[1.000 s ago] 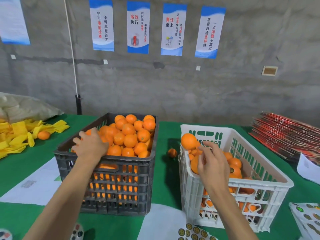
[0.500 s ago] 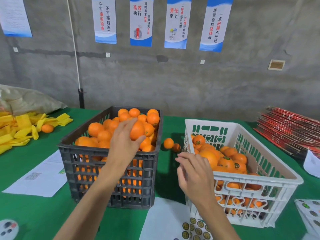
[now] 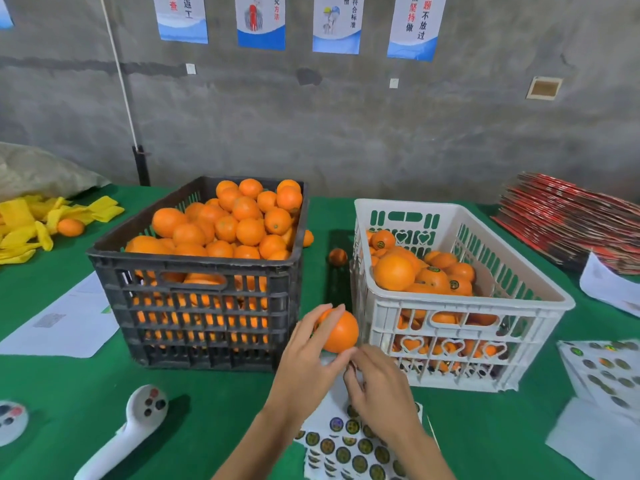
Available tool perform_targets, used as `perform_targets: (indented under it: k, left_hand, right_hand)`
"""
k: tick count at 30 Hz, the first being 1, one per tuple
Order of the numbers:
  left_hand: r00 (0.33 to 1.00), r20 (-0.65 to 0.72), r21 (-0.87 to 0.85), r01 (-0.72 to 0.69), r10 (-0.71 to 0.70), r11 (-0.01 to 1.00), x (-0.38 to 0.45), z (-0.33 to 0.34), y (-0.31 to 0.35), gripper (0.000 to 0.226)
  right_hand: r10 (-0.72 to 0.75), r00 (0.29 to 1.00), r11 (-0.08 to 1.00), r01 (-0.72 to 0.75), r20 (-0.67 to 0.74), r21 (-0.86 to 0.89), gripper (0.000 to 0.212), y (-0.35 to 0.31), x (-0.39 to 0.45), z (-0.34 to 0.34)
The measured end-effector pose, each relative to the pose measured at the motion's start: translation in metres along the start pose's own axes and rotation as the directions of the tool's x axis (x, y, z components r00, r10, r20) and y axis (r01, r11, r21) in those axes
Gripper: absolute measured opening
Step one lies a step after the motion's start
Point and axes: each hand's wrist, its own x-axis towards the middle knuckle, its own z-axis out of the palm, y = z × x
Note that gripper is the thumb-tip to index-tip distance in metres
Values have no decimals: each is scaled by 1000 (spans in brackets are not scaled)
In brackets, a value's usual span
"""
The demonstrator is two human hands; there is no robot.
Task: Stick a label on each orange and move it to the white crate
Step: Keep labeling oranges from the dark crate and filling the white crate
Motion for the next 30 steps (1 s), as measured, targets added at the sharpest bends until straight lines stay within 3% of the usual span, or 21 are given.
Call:
perform_targets:
  k: [6, 10, 15, 22, 25, 30]
  left_hand:
    - [931, 96, -185, 365, -353, 912, -36, 30, -31, 65]
    - [874, 98, -225, 484, -475, 845, -51, 45, -46, 65]
    - [846, 80, -283, 526, -527, 802, -56, 52, -53, 63]
    - [844, 63, -367, 516, -532, 774, -57, 52, -58, 59]
    - [850, 64, -384, 504, -523, 773, -58, 53, -59, 60]
    - [864, 62, -381, 483, -500, 788, -59, 53, -59, 66]
  right_hand:
    - [89, 943, 990, -120, 320, 80, 41, 15, -38, 5]
    - [135, 886, 969, -212, 445, 130, 68, 25, -55, 8]
    - [109, 892, 975, -183, 440, 130, 70, 22, -54, 11]
    - [-48, 935, 990, -2, 352, 141, 41, 11, -51, 19]
    - [8, 950, 969, -85, 313, 233, 36, 8, -53, 23]
    - [73, 916, 896, -234, 394, 377, 36, 15, -52, 25]
